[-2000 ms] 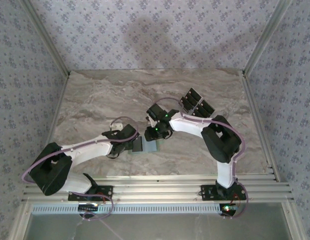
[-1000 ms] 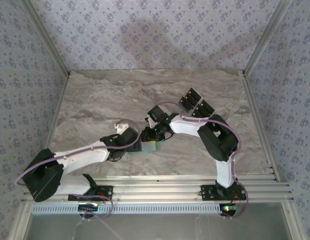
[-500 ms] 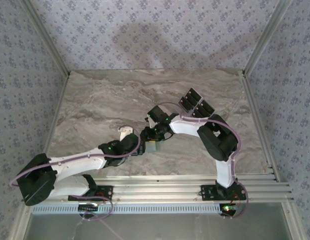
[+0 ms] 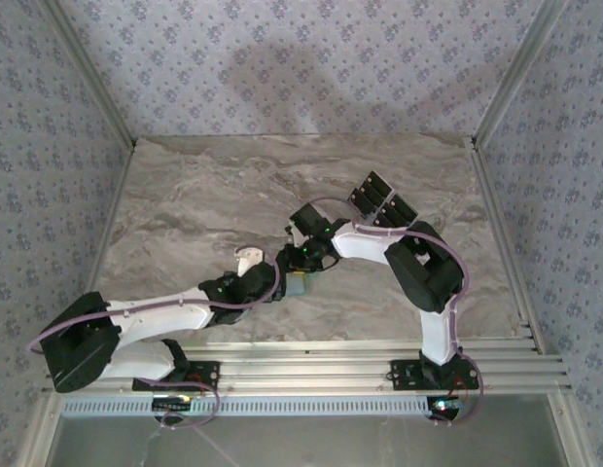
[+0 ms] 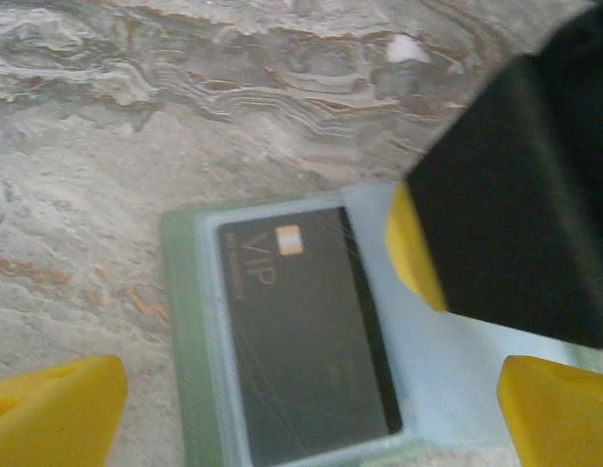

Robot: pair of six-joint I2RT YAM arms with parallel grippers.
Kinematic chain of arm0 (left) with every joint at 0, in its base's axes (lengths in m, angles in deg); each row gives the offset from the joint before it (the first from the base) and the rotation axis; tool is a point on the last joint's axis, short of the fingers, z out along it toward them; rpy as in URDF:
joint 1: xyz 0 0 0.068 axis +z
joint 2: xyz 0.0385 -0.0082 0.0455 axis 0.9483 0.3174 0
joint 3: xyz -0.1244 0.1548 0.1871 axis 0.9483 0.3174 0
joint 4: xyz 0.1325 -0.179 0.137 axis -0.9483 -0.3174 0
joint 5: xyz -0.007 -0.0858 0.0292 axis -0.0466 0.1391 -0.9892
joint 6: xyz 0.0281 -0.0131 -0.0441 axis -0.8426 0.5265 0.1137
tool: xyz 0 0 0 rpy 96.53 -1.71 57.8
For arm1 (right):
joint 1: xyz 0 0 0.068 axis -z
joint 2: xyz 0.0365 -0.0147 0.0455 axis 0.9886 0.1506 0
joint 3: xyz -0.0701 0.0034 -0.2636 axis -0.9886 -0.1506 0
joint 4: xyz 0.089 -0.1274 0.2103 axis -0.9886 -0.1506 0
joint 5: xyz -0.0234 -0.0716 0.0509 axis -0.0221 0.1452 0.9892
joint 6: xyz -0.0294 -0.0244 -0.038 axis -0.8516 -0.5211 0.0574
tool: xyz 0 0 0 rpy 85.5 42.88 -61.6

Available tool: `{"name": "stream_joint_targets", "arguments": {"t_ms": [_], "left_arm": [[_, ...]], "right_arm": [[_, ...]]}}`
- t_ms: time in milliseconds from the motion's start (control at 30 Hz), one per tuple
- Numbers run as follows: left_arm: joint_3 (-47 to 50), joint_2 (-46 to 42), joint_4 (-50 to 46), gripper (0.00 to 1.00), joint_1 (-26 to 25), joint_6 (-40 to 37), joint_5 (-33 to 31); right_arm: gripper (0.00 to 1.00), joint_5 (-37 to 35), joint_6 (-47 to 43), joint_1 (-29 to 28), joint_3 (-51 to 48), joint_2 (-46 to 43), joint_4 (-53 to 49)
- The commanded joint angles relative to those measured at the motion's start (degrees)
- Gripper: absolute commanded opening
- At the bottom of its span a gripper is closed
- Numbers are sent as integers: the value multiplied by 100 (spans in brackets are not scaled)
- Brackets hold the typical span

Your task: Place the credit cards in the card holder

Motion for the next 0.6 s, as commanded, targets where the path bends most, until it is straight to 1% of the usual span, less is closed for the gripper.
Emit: {"name": "stream_joint_targets", "arguments": {"t_ms": [0, 100, 200, 567], "left_arm": [[178, -439, -74, 98, -145, 58, -316], [335, -709, -128, 97, -171, 117, -321], [387, -768, -201, 98, -171, 116, -324], [345, -353, 287, 98, -171, -169, -12]], "right_arm": [[45, 77, 48, -68, -33, 113, -84], [45, 103, 44, -76, -33, 98, -74], [45, 106, 51, -98, -33, 90, -69], [45, 95, 44, -110, -33, 122, -82]]}}
